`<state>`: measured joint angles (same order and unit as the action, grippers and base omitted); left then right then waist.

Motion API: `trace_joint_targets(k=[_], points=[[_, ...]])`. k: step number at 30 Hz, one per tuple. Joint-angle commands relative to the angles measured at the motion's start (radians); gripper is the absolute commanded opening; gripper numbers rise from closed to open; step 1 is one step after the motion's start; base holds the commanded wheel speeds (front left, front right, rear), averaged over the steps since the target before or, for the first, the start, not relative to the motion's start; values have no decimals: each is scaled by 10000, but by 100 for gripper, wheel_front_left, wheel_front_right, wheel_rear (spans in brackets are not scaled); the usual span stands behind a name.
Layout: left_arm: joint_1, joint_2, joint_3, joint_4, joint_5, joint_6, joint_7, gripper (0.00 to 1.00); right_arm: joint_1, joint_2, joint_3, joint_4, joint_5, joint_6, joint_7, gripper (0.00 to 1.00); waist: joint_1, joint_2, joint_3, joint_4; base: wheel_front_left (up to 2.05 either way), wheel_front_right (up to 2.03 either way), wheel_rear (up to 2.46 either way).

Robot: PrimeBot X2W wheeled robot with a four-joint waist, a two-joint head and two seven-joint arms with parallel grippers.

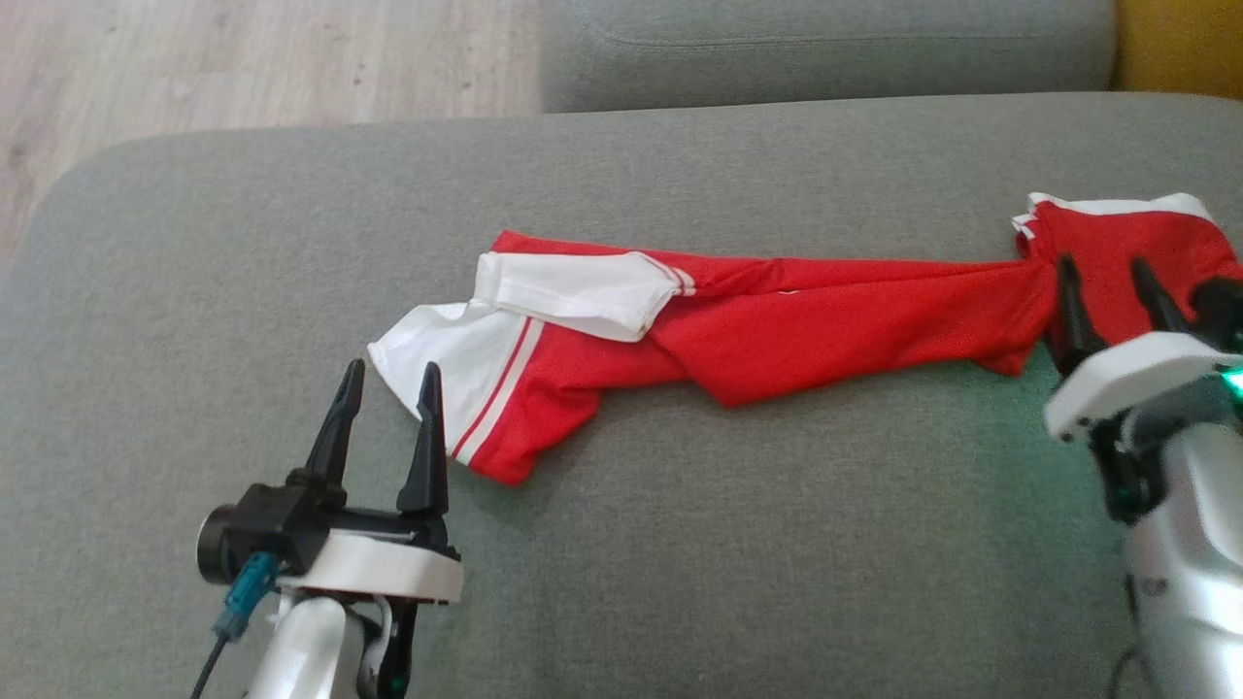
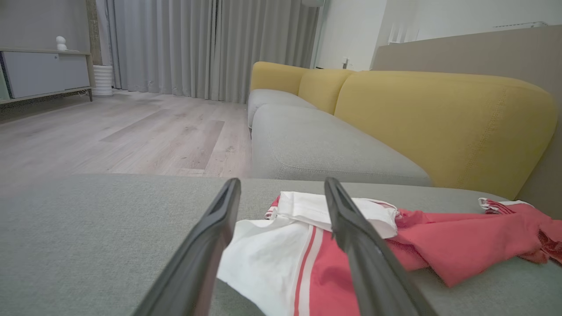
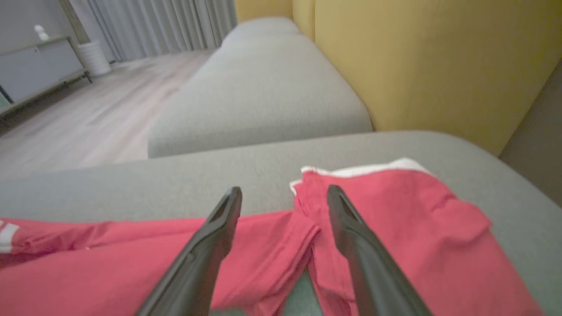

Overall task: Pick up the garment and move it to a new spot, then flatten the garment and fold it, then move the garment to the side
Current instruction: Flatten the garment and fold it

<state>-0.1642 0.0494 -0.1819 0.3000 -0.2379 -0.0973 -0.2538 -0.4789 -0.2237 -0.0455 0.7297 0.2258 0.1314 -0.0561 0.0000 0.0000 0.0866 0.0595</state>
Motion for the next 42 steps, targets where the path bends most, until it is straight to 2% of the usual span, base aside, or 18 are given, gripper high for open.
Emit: trace_joint_targets(k=[1,6,9,16,22,29,34,42], points=[[-477,24,419,-314,60,-29,-80,100,-136,211,134,-637,-294,-7,-300,100,0,0,3,-117,0,0,0],[-497,24,537,-348,110,-68,-80,100,673,1156,47,-2174,-1232,-7,-1094,100,0,0,-16,-284,0,0,0],[-466,23,572,-366,141,-93,-80,100,1370,1520,353,-3064,-1355,-7,-1244,100,0,0,-51,-325,0,0,0],[-402,20,588,-389,182,-145,-80,100,2816,1723,1718,-4452,-910,-7,-1352,100,0,0,-57,-310,0,0,0],[-532,16,466,-413,183,-178,-80,100,2841,1731,2332,-4898,-834,-7,-1306,100,0,0,164,-16,0,0,0],[-743,12,302,-362,99,-201,-80,100,2057,1732,3280,-4872,-1121,-7,-805,100,0,0,465,573,0,0,0],[-934,11,45,-236,-85,-206,-80,100,785,1354,4608,-3810,-1305,-7,-111,100,0,0,766,1228,0,0,0],[-1129,10,-358,-188,-401,-74,-80,100,-528,734,5760,-1908,-1282,-7,99,100,0,0,1056,1954,0,0,0]])
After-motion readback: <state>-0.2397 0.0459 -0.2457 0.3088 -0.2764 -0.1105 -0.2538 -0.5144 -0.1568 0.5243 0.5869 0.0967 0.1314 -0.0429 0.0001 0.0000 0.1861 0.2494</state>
